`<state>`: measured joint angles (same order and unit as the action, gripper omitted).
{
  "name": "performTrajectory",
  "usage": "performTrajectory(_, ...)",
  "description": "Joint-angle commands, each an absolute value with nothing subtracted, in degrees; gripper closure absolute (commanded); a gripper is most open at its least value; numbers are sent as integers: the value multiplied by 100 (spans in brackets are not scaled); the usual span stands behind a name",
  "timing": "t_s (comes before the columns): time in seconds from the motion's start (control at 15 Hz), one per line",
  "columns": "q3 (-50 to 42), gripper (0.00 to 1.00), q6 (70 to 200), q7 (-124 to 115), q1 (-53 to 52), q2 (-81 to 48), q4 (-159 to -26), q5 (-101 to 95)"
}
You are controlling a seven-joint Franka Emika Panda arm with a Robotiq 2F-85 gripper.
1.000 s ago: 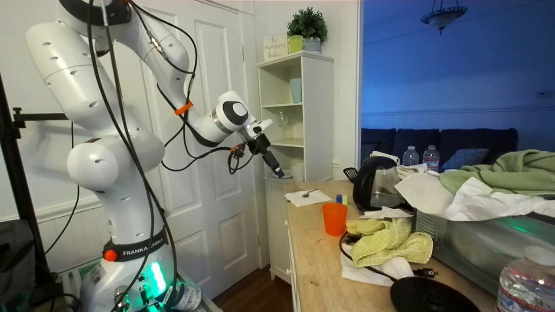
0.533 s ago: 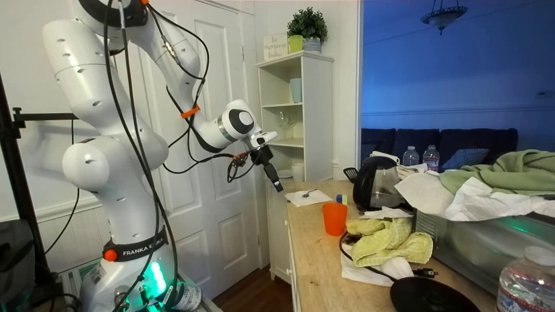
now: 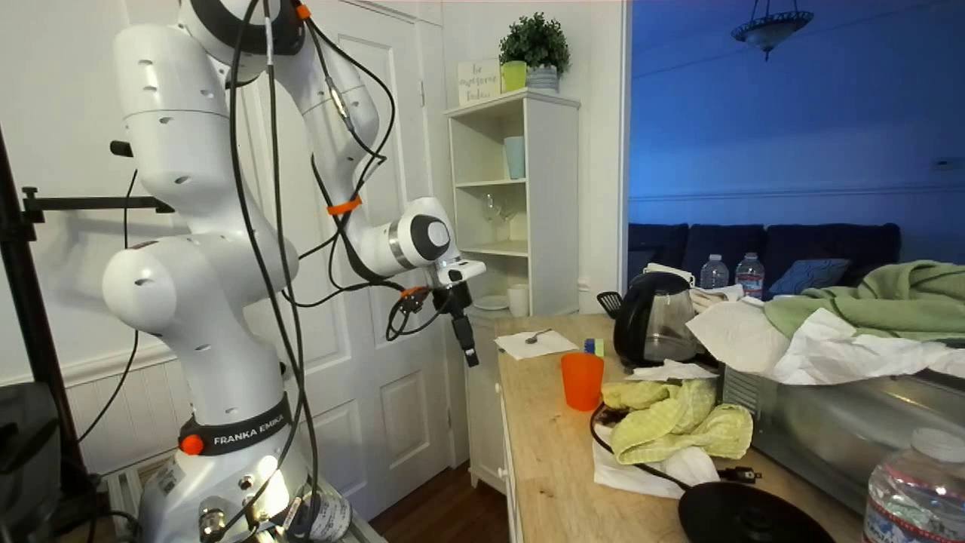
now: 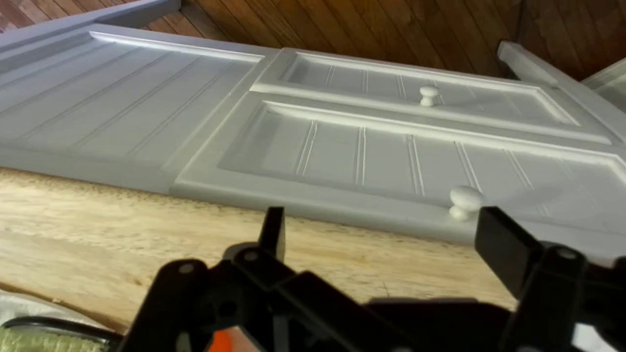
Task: Open the top drawer
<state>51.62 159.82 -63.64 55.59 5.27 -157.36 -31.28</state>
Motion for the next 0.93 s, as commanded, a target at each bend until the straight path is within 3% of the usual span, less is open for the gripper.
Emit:
performTrajectory(0.0,5231,0,16257,-6903,5808,46,-15678,-3735)
performTrajectory(0.87,4516,0,15914,-10050,5455,-1391,-14813,-7256)
